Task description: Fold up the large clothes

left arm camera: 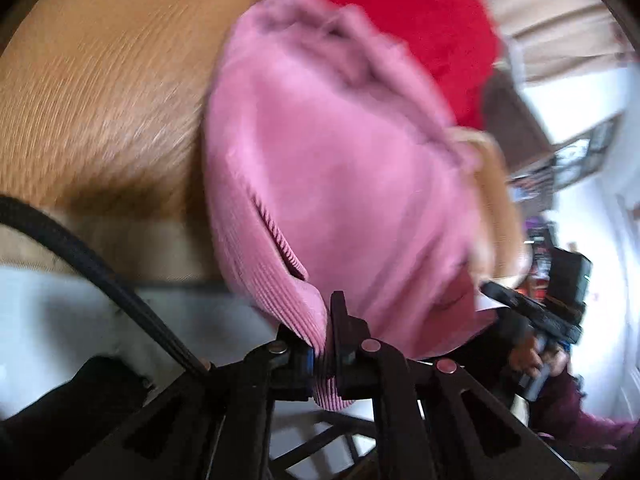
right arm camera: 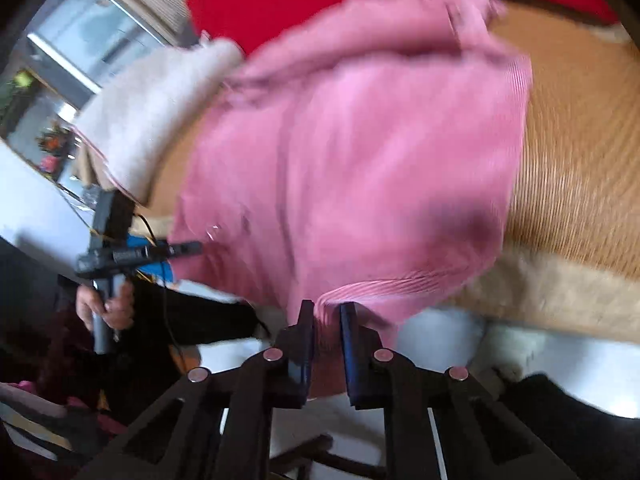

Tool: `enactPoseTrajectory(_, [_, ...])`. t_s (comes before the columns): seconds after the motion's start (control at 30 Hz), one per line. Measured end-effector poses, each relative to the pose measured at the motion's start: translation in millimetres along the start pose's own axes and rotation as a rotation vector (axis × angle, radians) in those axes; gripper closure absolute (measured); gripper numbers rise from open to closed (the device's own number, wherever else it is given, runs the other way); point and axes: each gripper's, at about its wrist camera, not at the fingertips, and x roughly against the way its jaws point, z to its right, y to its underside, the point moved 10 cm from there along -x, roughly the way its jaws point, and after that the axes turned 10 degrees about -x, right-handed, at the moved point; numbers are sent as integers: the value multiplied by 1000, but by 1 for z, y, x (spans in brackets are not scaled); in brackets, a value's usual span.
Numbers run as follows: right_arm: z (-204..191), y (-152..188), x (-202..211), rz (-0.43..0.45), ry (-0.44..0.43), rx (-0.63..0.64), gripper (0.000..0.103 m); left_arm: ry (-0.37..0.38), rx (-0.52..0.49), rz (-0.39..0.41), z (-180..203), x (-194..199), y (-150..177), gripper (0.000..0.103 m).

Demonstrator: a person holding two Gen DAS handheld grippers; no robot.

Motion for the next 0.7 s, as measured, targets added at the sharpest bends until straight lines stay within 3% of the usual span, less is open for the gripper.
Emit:
enactPoseTrajectory(0.17, [-22, -48, 38, 120, -33, 30, 94, 52, -15, 85, 14, 33, -31, 96])
enactPoseTrajectory(0.2, [-18, -54, 36, 110, 20, 33, 94, 52, -23, 91, 14, 38, -33, 96])
enactPoseTrajectory(0.27, [-4, -52, 31, 71, 38, -5, 94, 44, -33, 88, 14, 40, -32, 96])
enactPoseTrajectory(0.4, [25, -15, 23, -81, 85, -43, 90, 62, -12, 62, 19, 38, -17, 96])
enactPoseTrajectory(0.47, [50, 10, 13, -147, 132, -38, 67, 67, 7, 58, 13, 38, -17, 96])
enactPoseTrajectory(0.5, [64, 20, 8, -175, 174, -43, 29, 70, 15, 60, 12, 39, -18, 96])
enactPoseTrajectory(0.53, [79, 33, 5, -192, 211, -53, 15, 73, 22, 65, 12, 41, -19, 96])
enactPoseTrajectory(0.7, [112, 51, -30, -239, 255, -70, 15, 60, 7, 84, 13, 48, -21, 96])
